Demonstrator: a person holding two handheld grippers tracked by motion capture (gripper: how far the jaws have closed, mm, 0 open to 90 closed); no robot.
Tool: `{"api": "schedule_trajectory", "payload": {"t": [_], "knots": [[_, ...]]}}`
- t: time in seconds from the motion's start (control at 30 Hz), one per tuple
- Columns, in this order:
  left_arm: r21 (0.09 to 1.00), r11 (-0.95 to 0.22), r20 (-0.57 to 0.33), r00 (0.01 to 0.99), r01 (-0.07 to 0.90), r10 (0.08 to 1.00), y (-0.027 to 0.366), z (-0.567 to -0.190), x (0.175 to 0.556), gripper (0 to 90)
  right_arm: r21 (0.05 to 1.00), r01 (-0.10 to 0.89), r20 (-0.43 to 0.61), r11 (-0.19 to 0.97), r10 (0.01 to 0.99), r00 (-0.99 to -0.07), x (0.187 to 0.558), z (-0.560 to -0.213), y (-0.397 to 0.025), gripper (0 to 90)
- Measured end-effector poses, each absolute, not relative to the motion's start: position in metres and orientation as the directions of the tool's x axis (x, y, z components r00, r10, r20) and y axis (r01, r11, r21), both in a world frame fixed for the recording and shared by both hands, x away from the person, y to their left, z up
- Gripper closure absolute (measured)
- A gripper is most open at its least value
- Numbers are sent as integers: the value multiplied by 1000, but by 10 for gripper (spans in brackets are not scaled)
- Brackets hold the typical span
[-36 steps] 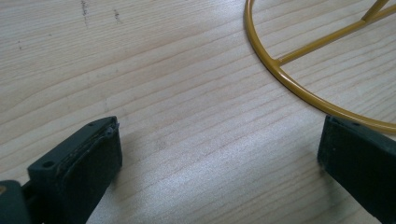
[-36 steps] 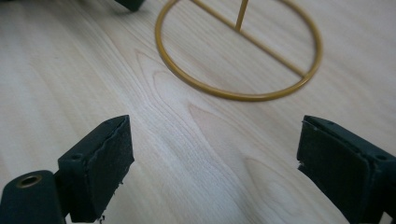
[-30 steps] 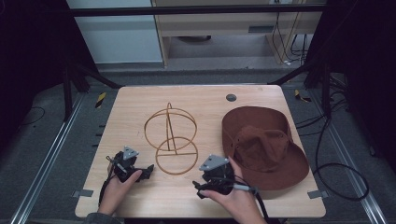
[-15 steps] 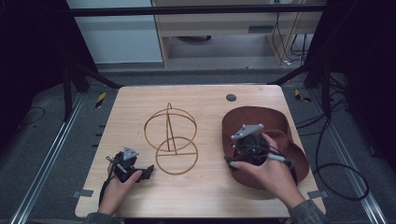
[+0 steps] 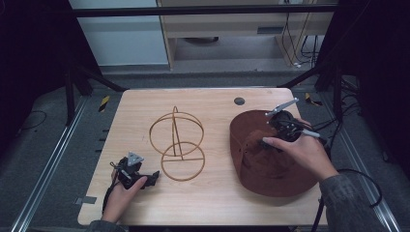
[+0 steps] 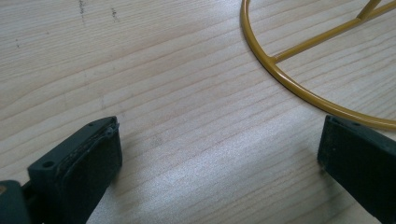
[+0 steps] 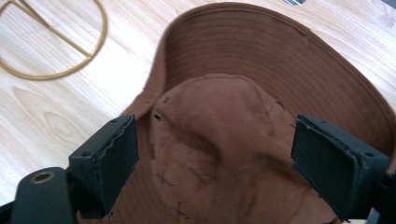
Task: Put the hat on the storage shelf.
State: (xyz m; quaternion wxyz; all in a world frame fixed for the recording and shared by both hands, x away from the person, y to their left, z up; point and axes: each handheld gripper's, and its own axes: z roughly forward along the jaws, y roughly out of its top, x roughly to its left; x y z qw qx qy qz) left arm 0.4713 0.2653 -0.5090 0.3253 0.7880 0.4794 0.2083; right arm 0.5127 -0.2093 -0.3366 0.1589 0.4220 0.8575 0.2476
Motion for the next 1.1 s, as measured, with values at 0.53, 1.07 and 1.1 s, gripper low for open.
{"api": "schedule_trajectory", "payload": {"t": [0.53, 1.07, 1.1], "knots": [[715, -328, 17, 454, 618, 891, 265, -509, 472, 0, 431, 726, -63, 537, 820, -569, 553, -342, -215, 198], [714, -327, 15, 453, 619, 891, 265, -509, 472, 0, 353, 746, -45, 564, 807, -589, 563, -367, -215, 183], [714, -327, 15, 453, 619, 891, 265, -509, 471, 0, 349, 750, -40, 562, 808, -587, 564, -368, -216, 187]]}}
